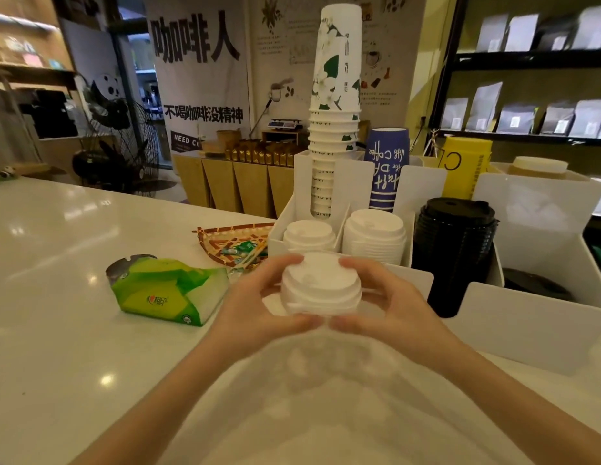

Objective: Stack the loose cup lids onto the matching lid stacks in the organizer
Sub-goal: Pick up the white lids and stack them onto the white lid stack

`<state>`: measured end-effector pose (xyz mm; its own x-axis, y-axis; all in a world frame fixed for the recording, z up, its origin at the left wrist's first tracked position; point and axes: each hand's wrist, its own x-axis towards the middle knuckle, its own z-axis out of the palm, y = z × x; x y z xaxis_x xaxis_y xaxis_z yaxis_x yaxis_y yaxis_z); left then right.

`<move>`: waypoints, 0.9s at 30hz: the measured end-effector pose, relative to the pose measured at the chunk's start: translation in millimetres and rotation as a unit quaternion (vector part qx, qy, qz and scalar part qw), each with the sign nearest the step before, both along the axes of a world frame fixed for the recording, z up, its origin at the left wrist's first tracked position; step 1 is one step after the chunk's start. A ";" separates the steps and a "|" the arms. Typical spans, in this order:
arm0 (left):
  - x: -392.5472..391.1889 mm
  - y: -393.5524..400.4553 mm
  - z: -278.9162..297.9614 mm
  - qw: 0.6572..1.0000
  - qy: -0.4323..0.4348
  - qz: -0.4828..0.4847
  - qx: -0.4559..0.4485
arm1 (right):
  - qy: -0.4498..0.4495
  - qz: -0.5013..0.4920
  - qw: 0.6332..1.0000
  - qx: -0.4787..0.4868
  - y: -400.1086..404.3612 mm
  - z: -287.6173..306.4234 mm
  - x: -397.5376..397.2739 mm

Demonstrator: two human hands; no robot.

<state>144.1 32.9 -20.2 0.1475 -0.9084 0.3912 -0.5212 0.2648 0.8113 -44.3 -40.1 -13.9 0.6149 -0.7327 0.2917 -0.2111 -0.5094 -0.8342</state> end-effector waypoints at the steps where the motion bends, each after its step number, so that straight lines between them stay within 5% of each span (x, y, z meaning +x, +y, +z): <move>1: 3.1 -5.7 10.3 1.000 0.004 0.002 -0.013 | -0.009 0.006 1.000 -0.003 -5.4 10.6 4.3; 8: 20.8 -53.7 61.2 0.994 0.058 0.032 -0.086 | -0.058 0.003 0.998 -0.002 -59.4 79.1 36.8; 13: 29.0 -92.4 55.2 0.993 0.058 0.075 -0.072 | 0.014 -0.067 0.995 -0.077 -100.0 86.4 60.1; 20: 32.1 -111.8 44.7 0.979 -0.103 0.176 -0.020 | 0.133 -0.054 0.982 -0.122 -122.5 77.9 74.0; 27: 36.4 -107.9 45.1 0.962 -0.206 0.178 0.020 | 0.259 -0.063 0.938 -0.220 -123.8 66.7 78.4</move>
